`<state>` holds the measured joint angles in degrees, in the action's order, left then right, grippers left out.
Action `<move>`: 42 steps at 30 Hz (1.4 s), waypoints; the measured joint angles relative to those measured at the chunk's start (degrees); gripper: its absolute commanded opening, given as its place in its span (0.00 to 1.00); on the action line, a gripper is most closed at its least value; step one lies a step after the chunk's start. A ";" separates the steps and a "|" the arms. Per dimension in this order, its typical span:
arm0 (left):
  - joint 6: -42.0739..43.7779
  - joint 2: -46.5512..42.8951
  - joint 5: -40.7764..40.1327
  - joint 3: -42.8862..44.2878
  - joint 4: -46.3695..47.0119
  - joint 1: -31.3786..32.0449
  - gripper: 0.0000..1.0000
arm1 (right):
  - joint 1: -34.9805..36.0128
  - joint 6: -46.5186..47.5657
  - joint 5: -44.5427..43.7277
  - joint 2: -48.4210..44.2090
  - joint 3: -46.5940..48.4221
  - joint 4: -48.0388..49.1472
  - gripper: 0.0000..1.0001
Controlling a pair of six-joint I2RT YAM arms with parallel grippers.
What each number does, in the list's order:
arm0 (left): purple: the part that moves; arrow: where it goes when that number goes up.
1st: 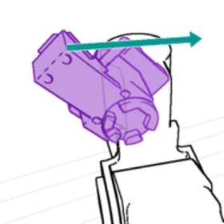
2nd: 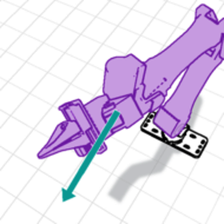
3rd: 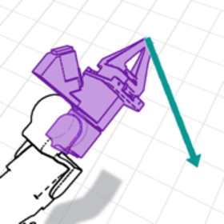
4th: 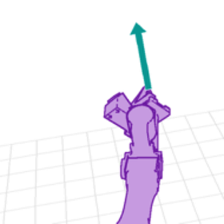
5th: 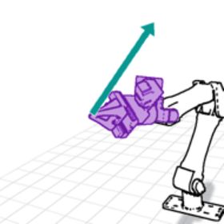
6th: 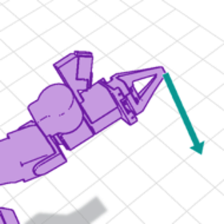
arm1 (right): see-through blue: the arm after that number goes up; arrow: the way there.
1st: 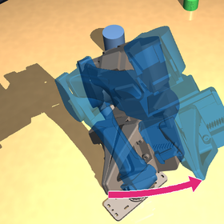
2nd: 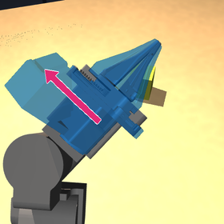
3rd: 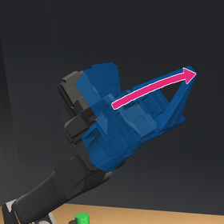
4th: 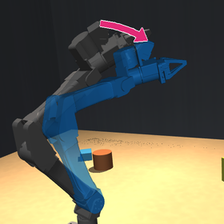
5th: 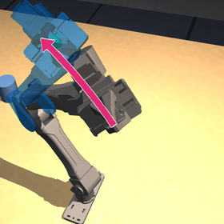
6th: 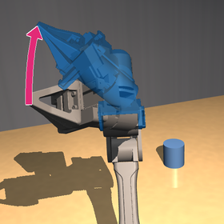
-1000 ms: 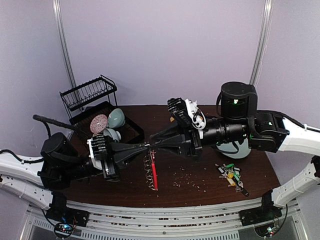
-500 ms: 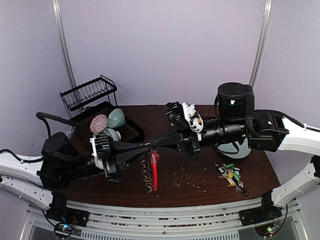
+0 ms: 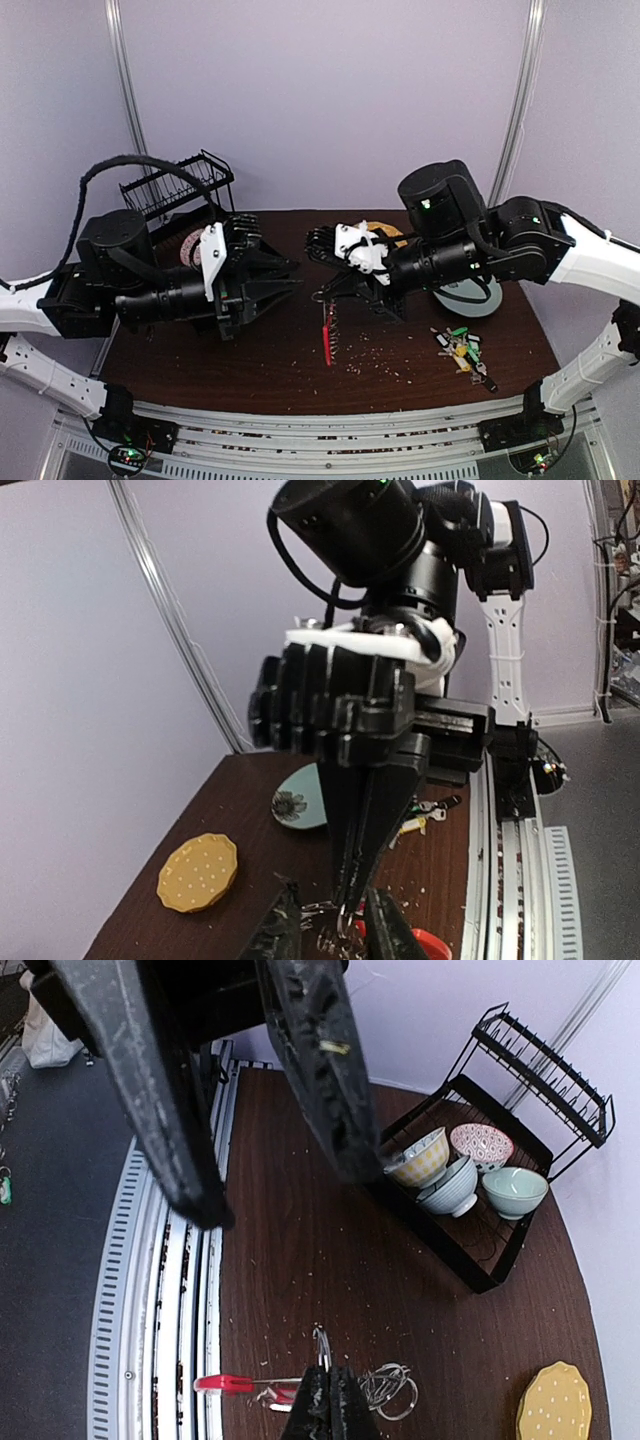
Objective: Put the keys on the keyring
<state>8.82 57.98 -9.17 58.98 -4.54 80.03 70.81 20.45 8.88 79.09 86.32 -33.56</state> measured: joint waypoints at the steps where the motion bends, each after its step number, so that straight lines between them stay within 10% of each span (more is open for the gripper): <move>1: -0.42 1.18 0.33 1.46 -1.86 0.00 0.23 | 0.00 0.22 -0.11 0.17 0.00 -0.52 0.00; 12: -4.35 6.43 3.08 8.02 -15.08 -4.00 0.21 | 0.20 1.44 1.42 -0.98 -0.02 0.50 0.00; 33: -2.91 3.98 16.94 7.02 -14.99 -5.86 0.22 | 0.90 1.88 3.61 -1.11 -0.02 1.16 0.00; 42: -3.80 6.51 11.28 7.45 -14.99 -5.86 0.20 | 0.90 1.86 3.63 -1.14 -0.24 2.25 0.00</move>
<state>5.02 64.49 2.11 66.43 -19.53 74.17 71.70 22.31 12.51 77.95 86.08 -31.31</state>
